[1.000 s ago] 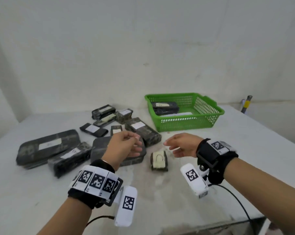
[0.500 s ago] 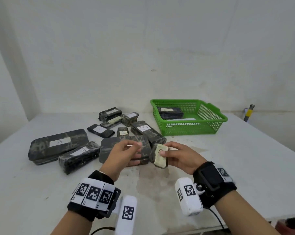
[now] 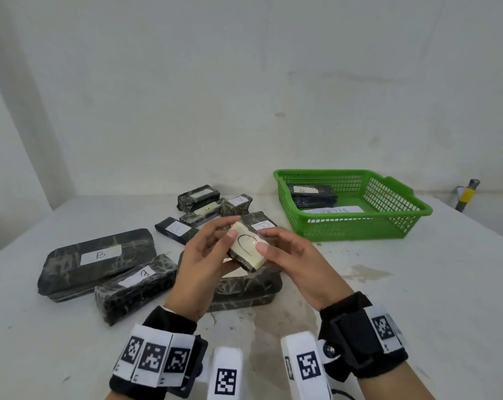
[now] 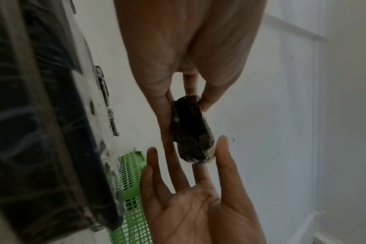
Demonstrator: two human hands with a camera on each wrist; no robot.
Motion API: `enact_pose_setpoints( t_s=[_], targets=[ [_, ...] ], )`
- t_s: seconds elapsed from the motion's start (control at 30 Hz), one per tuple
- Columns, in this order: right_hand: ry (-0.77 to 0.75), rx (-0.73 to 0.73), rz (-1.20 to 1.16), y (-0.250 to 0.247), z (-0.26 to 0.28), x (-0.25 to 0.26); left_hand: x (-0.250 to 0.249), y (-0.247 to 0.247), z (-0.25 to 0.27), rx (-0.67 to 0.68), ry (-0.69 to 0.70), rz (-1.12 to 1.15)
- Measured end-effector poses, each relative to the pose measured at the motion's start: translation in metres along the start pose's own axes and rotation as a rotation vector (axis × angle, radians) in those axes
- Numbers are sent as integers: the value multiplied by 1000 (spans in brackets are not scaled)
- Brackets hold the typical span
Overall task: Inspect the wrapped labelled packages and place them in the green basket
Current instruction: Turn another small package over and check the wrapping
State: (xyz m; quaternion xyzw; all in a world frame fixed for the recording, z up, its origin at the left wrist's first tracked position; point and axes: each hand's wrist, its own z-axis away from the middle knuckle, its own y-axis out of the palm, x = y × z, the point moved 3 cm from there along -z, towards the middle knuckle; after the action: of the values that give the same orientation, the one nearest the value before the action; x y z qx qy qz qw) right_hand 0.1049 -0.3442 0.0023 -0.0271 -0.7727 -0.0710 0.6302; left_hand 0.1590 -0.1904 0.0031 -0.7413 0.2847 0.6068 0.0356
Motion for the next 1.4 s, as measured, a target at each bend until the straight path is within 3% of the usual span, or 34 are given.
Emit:
enact_pose_setpoints(
  t_s=[0.1, 0.37, 0.53, 0.77, 0.93, 1.13, 1.3, 1.4],
  targets=[
    [-14, 17, -113, 4, -2, -13, 8, -6, -1, 1, 4, 42],
    [-153, -190, -131, 3, -1, -21, 10, -14, 2, 145, -73, 26],
    [-153, -128, -103, 9, 6, -20, 16, -17, 2, 56, -8, 14],
    [-288, -257, 45, 4, 8, -20, 20, -14, 3, 69, 15, 26],
    [-247, -228, 36, 8, 8, -21, 23, -16, 1, 43, 55, -13],
    [-363, -277, 140, 6, 11, -19, 22, -12, 4, 90, 57, -44],
    [-271, -204, 63, 8, 11, -17, 22, -15, 3, 52, 77, -47],
    [-263, -177, 17, 7, 11, -16, 22, -13, 3, 106, 32, 42]
  ],
)
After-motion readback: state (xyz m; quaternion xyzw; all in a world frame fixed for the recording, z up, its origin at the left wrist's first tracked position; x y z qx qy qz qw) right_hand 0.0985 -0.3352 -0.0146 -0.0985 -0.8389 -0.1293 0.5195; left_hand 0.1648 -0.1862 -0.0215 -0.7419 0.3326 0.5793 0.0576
